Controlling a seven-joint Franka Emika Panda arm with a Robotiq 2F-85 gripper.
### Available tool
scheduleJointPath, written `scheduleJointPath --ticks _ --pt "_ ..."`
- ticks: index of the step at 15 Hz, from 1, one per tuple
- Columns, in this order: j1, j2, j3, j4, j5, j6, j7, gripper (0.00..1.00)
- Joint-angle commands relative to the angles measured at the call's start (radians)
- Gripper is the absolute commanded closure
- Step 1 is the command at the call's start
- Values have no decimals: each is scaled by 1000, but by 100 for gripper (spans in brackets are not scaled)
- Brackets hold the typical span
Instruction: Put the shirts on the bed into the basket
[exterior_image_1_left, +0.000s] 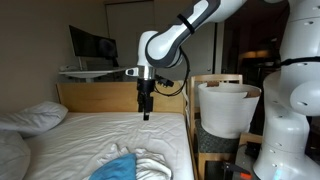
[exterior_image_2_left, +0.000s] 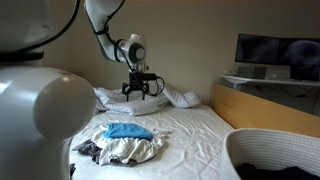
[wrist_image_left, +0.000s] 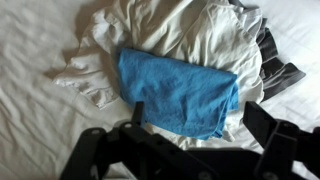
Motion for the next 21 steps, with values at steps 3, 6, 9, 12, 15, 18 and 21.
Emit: scheduleJointPath --ticks 3,6,9,12,15,18,21 --pt "9 170 79 107 -219 117 168 0" --pt "-4 166 96 96 -192 116 148 0" --pt "-1 177 97 88 -212 148 164 0" --pt "6 232 103 98 -244 160 191 0" --pt "32 314 95 122 -389 158 313 0" --pt "47 388 100 136 -476 192 377 0" --pt "92 454 97 137 -565 299 412 0"
